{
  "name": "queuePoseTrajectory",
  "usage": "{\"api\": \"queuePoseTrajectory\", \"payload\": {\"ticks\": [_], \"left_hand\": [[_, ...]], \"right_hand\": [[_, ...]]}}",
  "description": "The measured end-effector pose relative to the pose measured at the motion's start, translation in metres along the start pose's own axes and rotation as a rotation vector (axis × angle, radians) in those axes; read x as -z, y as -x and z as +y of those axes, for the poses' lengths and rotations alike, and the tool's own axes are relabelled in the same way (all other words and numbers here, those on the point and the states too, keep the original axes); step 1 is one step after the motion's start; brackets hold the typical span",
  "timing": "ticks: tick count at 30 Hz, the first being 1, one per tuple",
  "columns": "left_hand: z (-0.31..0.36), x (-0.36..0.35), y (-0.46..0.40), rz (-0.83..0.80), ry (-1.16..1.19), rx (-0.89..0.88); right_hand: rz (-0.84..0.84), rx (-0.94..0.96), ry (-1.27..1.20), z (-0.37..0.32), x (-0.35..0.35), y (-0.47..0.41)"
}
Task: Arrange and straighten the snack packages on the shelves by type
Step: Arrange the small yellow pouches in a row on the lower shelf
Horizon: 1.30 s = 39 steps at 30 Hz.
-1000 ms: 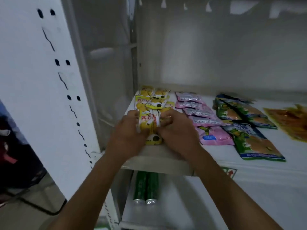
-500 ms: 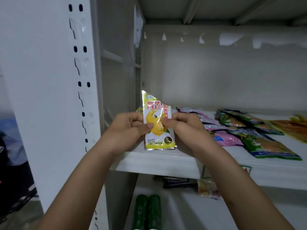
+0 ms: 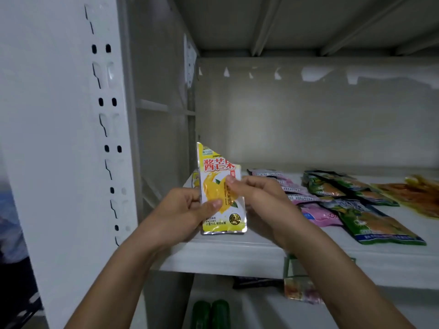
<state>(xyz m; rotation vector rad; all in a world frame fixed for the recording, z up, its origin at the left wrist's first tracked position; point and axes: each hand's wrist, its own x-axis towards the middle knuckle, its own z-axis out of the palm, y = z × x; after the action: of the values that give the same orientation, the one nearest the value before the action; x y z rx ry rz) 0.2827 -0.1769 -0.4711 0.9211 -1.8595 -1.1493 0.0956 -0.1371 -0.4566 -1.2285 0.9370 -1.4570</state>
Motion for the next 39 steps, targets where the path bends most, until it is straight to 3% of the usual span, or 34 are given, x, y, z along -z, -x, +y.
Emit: {"api": "queuePoseTrajectory", "payload": {"ticks": [5,8,11,13,20,24,27,30,39], "left_hand": [[0.004,-0.010,0.001,0.031,-0.089,-0.085],[0.017,-0.018,-0.002,0.073,0.107,-0.121],[0.026,-0.026,-0.017,0.216,0.391,-0.114],[0.024,-0.032,-0.031,0.317,0.337,-0.143],[0.011,-0.029,-0.040,0.431,0.091,-0.248],[0.016,-0.035,-0.036,0.362,0.195,-0.304],[0.017,-0.033,-0.034,0.271,0.283,-0.228],[0.013,-0.032,-0.036,0.198,0.211,-0.183],[0.011,-0.033,-0.037,0.366,0.050,-0.342]], "right_hand": [[0.122,0.162,0.196,0.007,0.001,-0.012],[0.166,0.232,0.414,0.012,0.002,-0.015],[0.196,0.281,0.566,0.011,0.002,-0.017],[0.239,0.299,0.631,0.012,0.002,-0.017],[0.222,0.333,0.512,0.009,0.002,-0.019],[0.285,0.370,0.496,0.009,0.004,-0.018],[0.400,0.388,0.514,0.006,0.006,-0.018],[0.466,0.419,0.518,0.005,0.009,-0.019],[0.370,0.442,0.547,0.004,0.004,-0.013]]}}
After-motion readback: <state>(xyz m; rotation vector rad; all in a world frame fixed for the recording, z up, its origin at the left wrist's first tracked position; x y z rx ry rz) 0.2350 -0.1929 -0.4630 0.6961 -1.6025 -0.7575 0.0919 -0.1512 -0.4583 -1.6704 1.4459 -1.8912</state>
